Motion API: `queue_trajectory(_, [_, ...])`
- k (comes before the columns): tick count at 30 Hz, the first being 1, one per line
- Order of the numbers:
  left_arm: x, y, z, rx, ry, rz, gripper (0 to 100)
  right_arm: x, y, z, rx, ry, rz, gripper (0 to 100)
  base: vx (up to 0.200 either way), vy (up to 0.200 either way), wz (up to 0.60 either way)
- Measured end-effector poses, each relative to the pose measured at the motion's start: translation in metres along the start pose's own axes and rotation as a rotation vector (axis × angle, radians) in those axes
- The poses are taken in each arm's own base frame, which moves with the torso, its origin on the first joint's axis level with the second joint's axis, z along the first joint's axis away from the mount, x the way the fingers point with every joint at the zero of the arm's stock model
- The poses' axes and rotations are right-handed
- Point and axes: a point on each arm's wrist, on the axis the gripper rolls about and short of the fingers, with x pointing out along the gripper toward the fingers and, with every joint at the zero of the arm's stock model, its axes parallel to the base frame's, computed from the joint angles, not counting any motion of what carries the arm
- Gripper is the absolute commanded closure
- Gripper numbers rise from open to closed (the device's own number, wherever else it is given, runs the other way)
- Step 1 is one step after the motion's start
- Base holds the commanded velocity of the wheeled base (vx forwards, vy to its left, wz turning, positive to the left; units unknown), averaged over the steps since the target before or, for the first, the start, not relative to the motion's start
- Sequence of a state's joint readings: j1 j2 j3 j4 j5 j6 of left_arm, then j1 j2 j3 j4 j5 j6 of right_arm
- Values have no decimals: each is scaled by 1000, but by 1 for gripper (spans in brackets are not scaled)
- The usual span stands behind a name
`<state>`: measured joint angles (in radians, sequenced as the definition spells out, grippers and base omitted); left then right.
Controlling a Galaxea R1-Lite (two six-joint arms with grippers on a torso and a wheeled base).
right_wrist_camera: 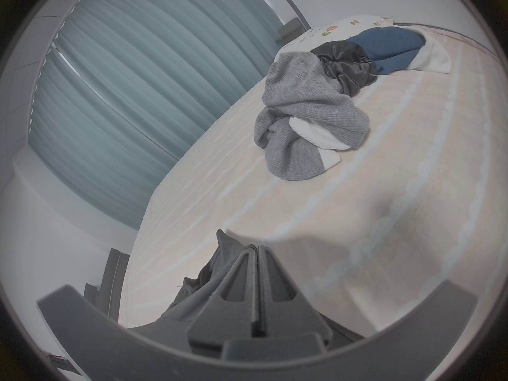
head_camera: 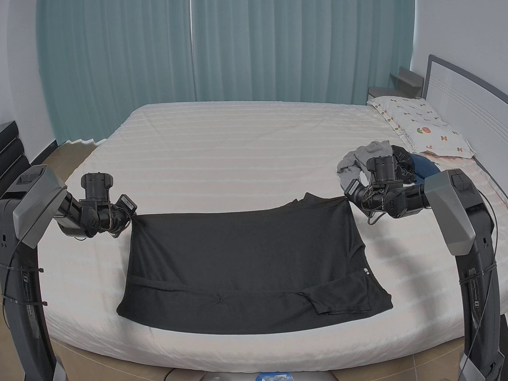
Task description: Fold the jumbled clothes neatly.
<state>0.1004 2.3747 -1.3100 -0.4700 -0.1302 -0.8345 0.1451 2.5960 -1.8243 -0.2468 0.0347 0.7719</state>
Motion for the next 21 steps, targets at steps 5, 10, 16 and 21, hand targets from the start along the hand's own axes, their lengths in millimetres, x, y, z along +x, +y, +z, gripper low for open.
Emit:
queue_trajectory(5, [0, 0, 0, 1, 2, 0, 100, -4, -2, 6, 32, -23, 12, 100, 0, 0, 0])
queue_trajectory(10, [-1, 0, 1, -3, 4, -6, 100, -10, 2, 11, 56, -38, 34, 100, 0, 0, 0])
queue_trajectory(16, [-1, 0, 1, -5, 4, -6, 100, -15, -6, 2, -2, 22, 28, 100, 0, 0, 0])
queue_trajectory(21, [-3, 1, 0, -2, 7, 2, 100, -18, -6, 3, -7, 25, 27, 100, 0, 0, 0])
